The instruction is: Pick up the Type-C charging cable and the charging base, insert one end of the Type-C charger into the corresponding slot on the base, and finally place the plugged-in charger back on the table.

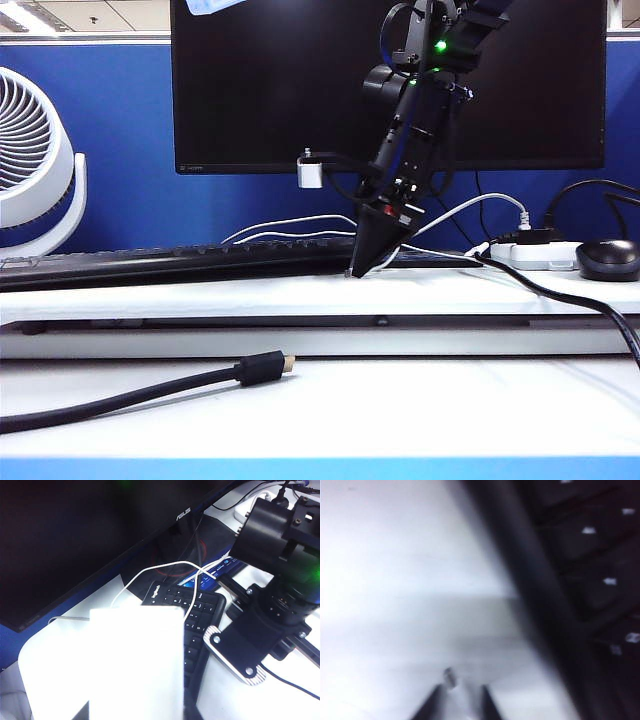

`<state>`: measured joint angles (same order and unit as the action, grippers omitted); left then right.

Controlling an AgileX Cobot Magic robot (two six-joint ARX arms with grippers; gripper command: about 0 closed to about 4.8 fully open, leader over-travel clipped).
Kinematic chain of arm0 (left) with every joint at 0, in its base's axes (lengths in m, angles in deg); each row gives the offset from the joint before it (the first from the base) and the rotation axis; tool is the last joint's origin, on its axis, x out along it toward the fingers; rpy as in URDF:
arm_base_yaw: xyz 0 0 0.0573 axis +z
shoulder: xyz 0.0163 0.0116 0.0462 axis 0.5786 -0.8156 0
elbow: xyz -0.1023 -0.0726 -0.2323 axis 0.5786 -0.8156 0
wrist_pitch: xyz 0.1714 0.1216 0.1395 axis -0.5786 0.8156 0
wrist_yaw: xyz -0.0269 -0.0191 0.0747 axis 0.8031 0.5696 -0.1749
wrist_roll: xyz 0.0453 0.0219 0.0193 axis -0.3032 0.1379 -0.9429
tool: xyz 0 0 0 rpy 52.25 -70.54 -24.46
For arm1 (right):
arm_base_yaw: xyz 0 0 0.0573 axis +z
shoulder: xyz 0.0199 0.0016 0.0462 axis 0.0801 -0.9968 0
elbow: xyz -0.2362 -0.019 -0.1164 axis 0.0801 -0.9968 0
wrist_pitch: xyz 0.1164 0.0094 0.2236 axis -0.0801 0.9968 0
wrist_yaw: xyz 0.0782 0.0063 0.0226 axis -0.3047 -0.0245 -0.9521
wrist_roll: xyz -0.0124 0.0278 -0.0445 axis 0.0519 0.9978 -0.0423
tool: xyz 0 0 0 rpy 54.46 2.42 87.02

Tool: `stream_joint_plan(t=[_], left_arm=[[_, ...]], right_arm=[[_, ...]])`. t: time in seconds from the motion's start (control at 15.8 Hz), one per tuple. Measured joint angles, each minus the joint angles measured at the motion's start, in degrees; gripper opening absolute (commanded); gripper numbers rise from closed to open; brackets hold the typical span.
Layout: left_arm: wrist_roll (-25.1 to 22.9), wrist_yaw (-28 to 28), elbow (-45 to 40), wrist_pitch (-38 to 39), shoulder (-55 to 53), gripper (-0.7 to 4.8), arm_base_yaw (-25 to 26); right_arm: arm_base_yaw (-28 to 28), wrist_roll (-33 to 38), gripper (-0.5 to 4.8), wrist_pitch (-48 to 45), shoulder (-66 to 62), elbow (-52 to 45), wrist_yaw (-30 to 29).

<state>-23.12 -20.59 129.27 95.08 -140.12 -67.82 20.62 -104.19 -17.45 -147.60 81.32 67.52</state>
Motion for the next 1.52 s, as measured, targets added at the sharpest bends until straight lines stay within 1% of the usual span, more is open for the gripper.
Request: stream_joint_plan(t=[0.13,0.32,0.38,0.51,0.89,1.08,1.2,1.33,1.52], left_arm=[[0.0,0.0,0.0,0.02,0.0,0.84,0.0],[0.0,0.0,0.0,0.0,0.0,0.84,0.0],[0.0,0.0,0.0,0.0,0.0,0.84,0.0],[0.0,0.0,0.0,0.0,0.0,0.84,0.0],[0.0,0.0,0.0,0.2,0.0,0.84,0.0],[0.0,0.0,0.0,0.5,0.0,0.84,0.0],[0.0,-0.02,0.0,0.5,0.0,0.84,0.0],[0.0,-0.02,0.0,0.48,0.0,0.84,0.0],[0.0,-0.02,0.0,0.5,0.0,0.84,0.0]], right_arm=[[0.02,-0.07,1.01,0.09,0.02,0.02,0.33],[0.02,-0.07,0.71,0.39,0.02,0.0,0.26],[0.02,-0.07,0.5,0.39,0.02,0.0,0.31],[0.04,-0.2,0.4,0.76,0.04,0.0,0.2],[0.04,-0.15,0.31,0.55,0.07,-0.02,0.44],[0.15,-0.07,0.31,0.57,0.09,0.24,2.08],[0.0,1.09,0.31,2.1,-0.37,2.03,4.39],[-0.26,2.4,0.31,3.67,-0.79,4.74,5.05],[-0.15,2.64,0.31,3.48,-0.52,9.05,5.01]])
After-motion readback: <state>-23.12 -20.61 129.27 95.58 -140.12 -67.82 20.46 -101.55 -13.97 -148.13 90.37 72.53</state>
